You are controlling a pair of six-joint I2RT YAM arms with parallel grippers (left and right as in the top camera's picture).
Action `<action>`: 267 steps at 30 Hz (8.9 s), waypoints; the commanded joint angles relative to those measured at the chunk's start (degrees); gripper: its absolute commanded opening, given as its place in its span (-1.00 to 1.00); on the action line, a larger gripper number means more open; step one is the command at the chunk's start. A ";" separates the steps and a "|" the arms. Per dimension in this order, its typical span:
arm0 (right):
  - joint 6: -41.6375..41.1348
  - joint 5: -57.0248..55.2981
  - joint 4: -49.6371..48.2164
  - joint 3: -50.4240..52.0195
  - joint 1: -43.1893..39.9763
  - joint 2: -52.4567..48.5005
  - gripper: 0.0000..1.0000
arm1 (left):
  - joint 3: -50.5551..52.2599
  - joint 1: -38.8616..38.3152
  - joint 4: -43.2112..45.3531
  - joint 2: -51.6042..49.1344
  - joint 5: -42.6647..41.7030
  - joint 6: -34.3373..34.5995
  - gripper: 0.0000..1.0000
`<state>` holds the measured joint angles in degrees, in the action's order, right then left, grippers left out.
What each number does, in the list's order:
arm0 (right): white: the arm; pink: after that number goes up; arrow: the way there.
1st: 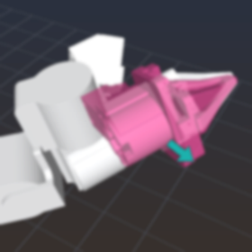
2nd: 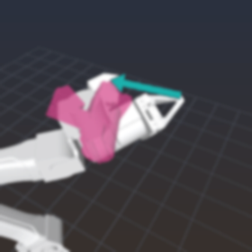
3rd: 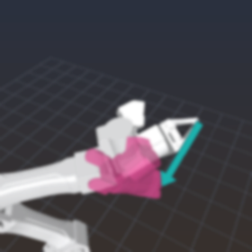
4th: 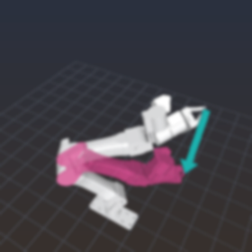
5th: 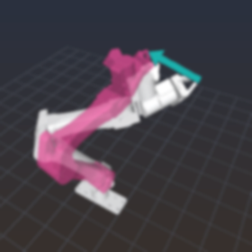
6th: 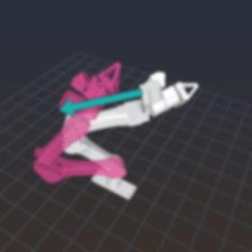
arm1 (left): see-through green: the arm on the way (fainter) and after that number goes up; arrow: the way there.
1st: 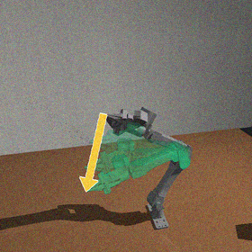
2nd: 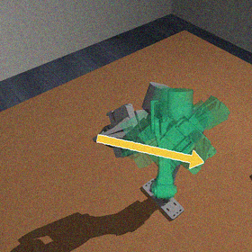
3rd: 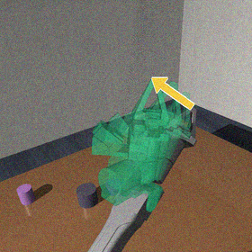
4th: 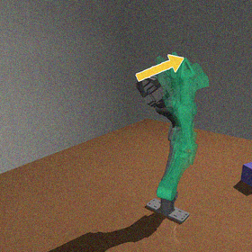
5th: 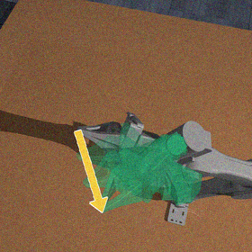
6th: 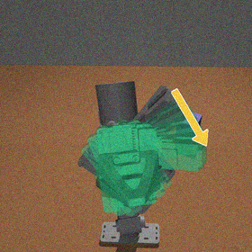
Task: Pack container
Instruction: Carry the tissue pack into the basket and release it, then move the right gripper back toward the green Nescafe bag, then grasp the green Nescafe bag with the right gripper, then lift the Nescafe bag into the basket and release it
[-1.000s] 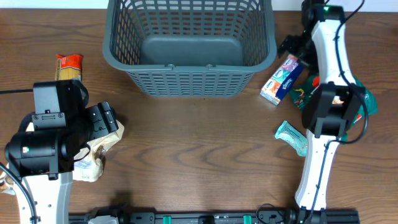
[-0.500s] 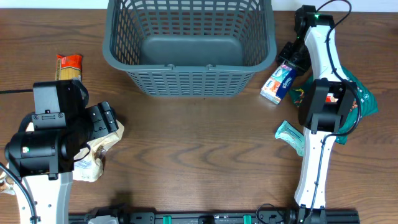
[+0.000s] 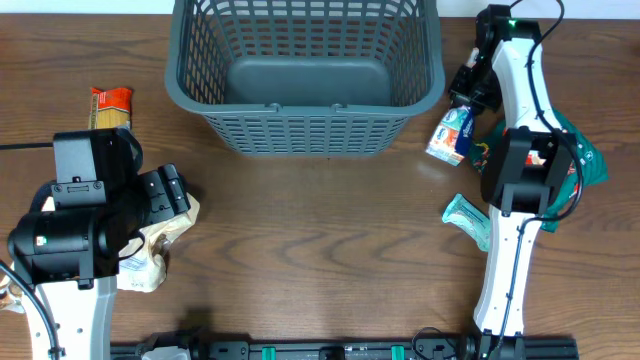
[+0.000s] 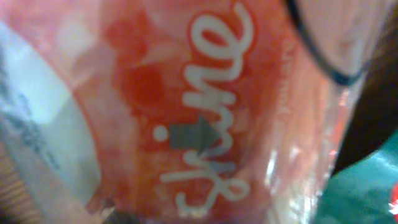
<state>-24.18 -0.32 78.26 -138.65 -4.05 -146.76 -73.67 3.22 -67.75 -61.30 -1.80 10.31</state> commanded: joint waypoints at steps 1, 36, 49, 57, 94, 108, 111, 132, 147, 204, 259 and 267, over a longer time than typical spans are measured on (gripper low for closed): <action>5.33 0.39 -1.57 -0.85 -0.20 13.53 -0.97 | -1.46 0.24 -0.35 0.00 -0.57 -1.68 0.72; 79.58 13.22 -16.09 -0.85 28.37 31.52 -0.99 | -1.46 0.24 -0.39 0.00 -0.59 -3.17 0.72; 78.16 17.27 -10.08 -0.83 28.35 14.73 -0.98 | -1.46 0.24 -0.42 0.00 -0.61 -2.95 0.72; 71.08 17.29 -10.36 -0.85 28.33 14.73 0.08 | -1.46 0.24 -1.16 0.00 -0.61 -2.95 0.72; -9.81 -8.61 15.13 3.96 -18.05 50.60 0.99 | -1.46 0.24 -1.42 0.00 -0.61 -2.97 0.72; -4.70 -0.48 -2.23 37.90 -24.02 51.28 0.98 | -1.46 0.24 -1.44 0.00 -0.59 -2.97 0.72; -3.39 2.10 -8.37 45.90 -25.11 51.28 0.99 | -1.46 0.24 -1.44 0.00 -0.61 -2.97 0.72; 3.58 11.82 -49.96 83.62 -29.51 51.19 0.98 | -1.46 0.24 -1.99 0.00 -0.61 -2.95 0.72; 6.67 20.04 -70.90 91.91 -29.62 39.71 0.02 | -1.46 0.24 -2.75 0.00 -0.61 -2.95 0.72; 64.96 12.70 -37.68 22.45 21.11 51.91 -0.98 | -1.46 0.24 -3.41 0.00 -0.61 -2.93 0.72; 4.50 -13.49 -13.00 1.27 11.96 47.89 0.06 | -1.46 0.24 -4.26 0.00 -0.87 -2.51 0.72; 6.10 -7.91 10.69 2.05 0.24 50.95 0.08 | -1.46 0.24 -4.31 0.00 -0.87 -2.51 0.72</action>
<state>-17.34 -9.74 85.25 -137.78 -2.63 -94.74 -73.78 3.22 -71.83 -61.30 -2.63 7.68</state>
